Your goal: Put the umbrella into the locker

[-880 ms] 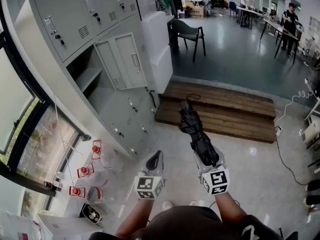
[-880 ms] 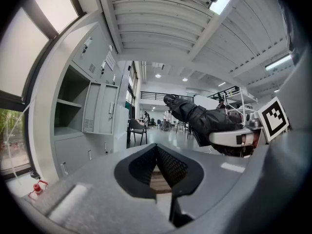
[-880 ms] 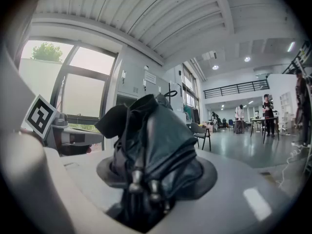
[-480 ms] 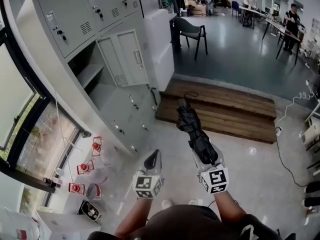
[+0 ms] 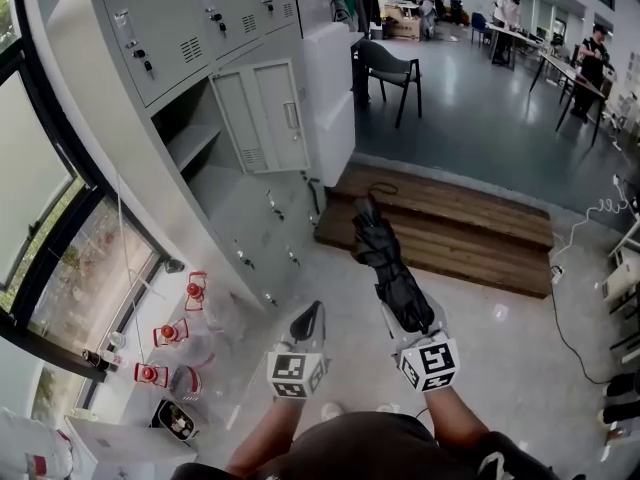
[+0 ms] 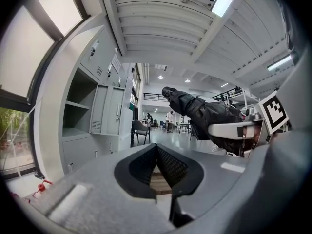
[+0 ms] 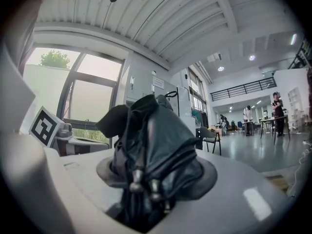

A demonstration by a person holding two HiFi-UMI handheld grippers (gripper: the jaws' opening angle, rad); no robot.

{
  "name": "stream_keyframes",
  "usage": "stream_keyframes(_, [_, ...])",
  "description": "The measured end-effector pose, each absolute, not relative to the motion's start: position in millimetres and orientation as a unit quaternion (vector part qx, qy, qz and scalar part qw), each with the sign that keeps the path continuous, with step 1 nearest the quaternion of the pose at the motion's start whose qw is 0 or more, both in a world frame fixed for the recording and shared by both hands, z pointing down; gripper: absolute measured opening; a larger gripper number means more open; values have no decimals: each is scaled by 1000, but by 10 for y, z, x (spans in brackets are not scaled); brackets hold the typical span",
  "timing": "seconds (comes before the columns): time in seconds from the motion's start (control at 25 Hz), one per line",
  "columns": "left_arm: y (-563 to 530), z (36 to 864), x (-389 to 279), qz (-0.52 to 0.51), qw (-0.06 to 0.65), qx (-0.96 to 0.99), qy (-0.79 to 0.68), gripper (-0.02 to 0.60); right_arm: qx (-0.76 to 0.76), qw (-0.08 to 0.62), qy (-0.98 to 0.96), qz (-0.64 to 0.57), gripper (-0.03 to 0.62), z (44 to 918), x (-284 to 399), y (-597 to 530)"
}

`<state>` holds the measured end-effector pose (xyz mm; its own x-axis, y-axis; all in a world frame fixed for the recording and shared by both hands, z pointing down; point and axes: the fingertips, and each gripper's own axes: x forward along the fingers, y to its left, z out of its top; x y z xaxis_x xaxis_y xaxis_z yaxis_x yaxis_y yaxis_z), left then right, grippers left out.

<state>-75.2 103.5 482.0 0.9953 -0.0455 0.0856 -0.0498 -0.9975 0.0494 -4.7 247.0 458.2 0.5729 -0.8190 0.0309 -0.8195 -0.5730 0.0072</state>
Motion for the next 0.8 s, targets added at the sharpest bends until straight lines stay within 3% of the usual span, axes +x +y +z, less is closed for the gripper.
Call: stream_keyframes(0.8, [397,4722,-971,12,12,1000,7,5,890,19,-456,12,227,4599,-338,1706])
